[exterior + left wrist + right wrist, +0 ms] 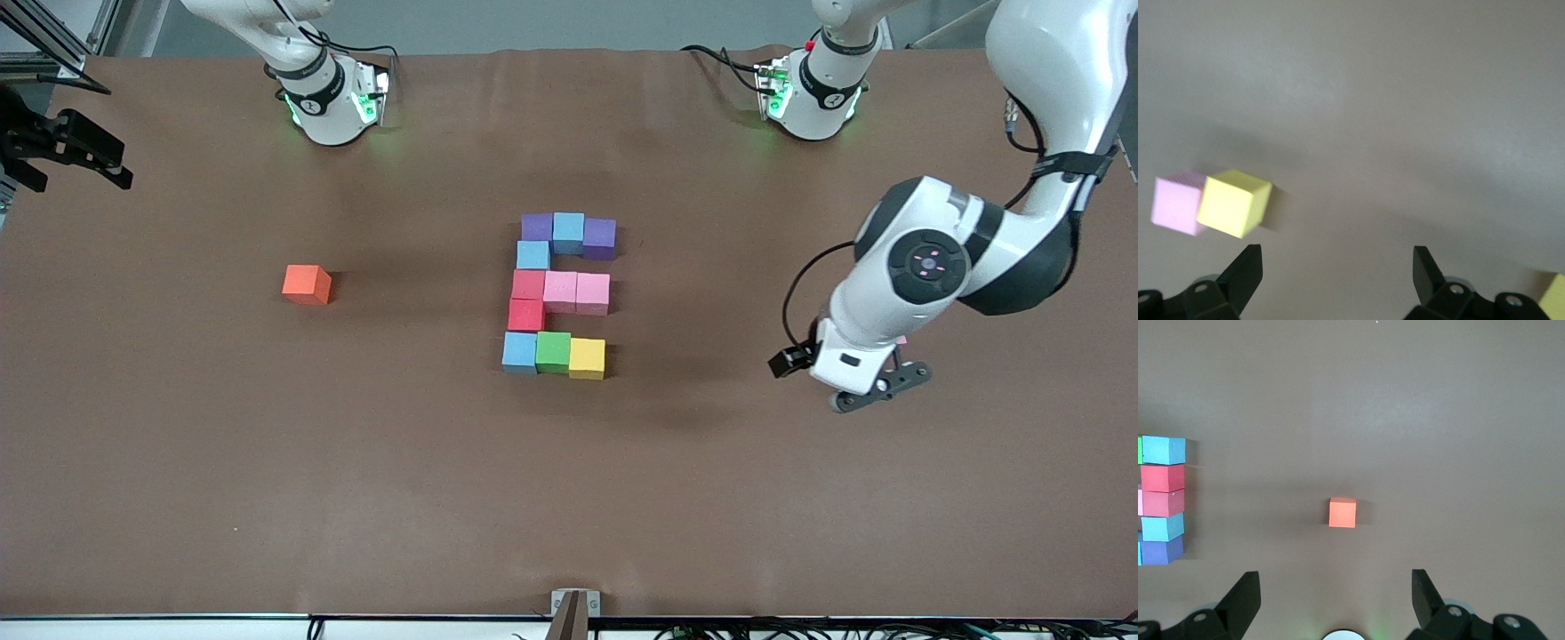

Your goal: Arrange 11 blocks into digit 3

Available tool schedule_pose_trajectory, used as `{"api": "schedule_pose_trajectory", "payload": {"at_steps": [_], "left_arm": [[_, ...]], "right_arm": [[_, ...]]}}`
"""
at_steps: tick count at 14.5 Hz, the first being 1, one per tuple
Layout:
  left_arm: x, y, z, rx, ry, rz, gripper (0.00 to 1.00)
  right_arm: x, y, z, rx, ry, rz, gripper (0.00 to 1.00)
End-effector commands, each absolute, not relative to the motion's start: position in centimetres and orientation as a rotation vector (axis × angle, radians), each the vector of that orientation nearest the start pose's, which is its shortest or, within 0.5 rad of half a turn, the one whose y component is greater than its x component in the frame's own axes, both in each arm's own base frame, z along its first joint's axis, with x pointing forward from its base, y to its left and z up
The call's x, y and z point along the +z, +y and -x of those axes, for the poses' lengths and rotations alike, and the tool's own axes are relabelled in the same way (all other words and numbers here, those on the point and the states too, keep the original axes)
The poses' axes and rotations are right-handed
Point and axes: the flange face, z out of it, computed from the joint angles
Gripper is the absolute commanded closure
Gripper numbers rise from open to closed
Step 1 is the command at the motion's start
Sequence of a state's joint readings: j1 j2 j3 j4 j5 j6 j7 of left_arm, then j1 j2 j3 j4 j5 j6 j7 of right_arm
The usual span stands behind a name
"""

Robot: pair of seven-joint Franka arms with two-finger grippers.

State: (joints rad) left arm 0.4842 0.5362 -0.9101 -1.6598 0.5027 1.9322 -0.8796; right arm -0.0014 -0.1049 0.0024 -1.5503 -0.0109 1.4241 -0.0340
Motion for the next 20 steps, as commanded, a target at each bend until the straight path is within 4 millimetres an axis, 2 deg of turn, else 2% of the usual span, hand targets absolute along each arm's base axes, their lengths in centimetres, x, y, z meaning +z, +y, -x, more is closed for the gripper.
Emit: {"api": "schedule_pose_trajectory", "payload": {"at_steps": [1, 2, 6, 8, 10, 11, 12, 15, 16, 20], "left_arm": [[40.8, -14.6, -63.2, -0.034, -0.440, 3.040, 0.01], [41.5, -13.5, -63.3, -0.047, -0.459, 3.028, 0.01], [41.7, -10.1, -63.9, -0.034, -0.444, 3.034, 0.01], [41.9, -7.4, -64.2, -0.025, -0.397, 3.042, 0.01], [42.3, -6.3, -63.6, 0.057, -0.315, 3.037, 0.01], [42.7, -4.5, -63.5, 0.081, -0.302, 3.031, 0.01], [43.5, -4.6, -63.2, 0.088, -0.267, 3.030, 0.01], [48.0, -1.6, -61.9, 0.062, -0.314, 3.113, 0.01], [49.4, -1.1, -61.4, 0.040, -0.309, 3.133, 0.00], [52.5, -0.3, -59.7, -0.002, -0.340, 3.115, 0.01]], "right_arm": [[67.8, 0.4, -49.9, 0.020, -0.065, 3.167, 0.00], [67.8, 0.3, -49.9, 0.022, -0.063, 3.166, 0.00], [67.9, 0.3, -49.7, 0.027, -0.065, 3.166, 0.00], [67.9, 0.2, -49.7, 0.032, -0.060, 3.166, 0.00], [67.9, 0.3, -49.7, 0.032, -0.062, 3.166, 0.00], [67.9, 0.3, -49.7, 0.032, -0.062, 3.166, 0.00], [67.9, 0.3, -49.7, 0.032, -0.062, 3.166, 0.00], [67.9, 0.3, -49.7, 0.032, -0.062, 3.166, 0.00], [67.9, 0.3, -49.7, 0.030, -0.060, 3.166, 0.00], [67.9, 0.4, -49.7, 0.027, -0.063, 3.165, 0.00]]}}
